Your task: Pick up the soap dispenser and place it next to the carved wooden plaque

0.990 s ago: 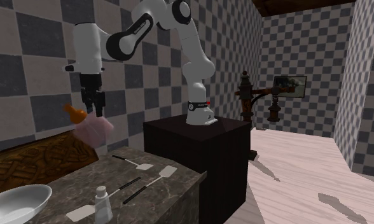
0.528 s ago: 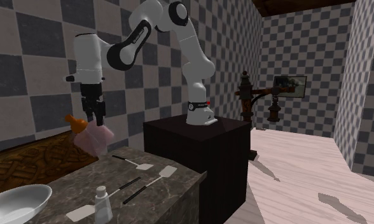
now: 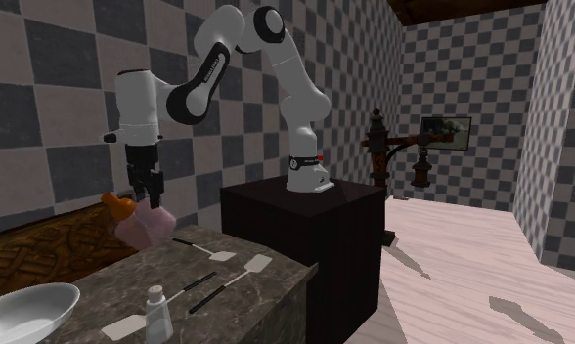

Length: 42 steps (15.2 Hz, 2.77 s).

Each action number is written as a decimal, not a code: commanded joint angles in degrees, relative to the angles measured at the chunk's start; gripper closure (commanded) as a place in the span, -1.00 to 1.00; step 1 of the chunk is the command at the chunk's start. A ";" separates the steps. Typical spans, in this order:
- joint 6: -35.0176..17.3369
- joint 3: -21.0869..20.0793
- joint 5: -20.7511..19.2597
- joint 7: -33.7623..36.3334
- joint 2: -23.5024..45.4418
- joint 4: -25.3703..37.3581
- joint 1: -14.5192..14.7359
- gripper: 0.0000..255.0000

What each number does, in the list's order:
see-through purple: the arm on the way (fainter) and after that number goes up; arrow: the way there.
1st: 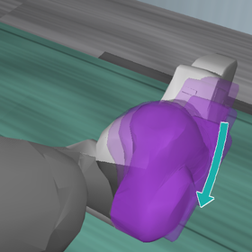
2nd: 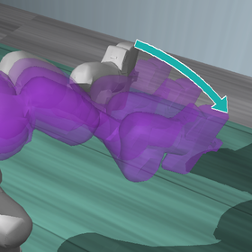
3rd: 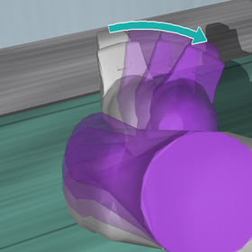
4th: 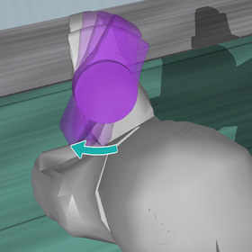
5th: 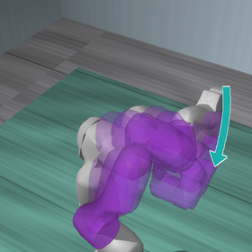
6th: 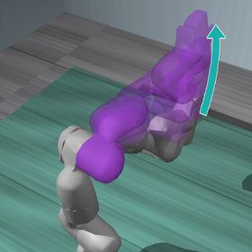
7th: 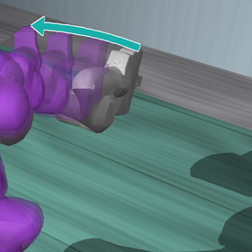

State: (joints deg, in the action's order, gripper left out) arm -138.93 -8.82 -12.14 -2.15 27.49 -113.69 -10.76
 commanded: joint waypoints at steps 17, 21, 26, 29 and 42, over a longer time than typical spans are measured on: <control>-9.24 2.42 -2.99 2.54 11.33 2.06 1.67 1.00; -9.24 2.42 -2.99 2.54 11.33 2.07 1.67 1.00; -9.24 2.42 -2.98 2.42 11.32 2.06 1.56 -1.00; -9.09 2.39 -2.95 2.44 11.34 2.22 1.60 -1.00; -4.52 1.01 -1.54 1.57 5.21 0.64 0.97 -1.00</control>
State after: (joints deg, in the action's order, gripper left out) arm -143.46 -7.81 -13.69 -0.57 32.71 -113.04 -9.79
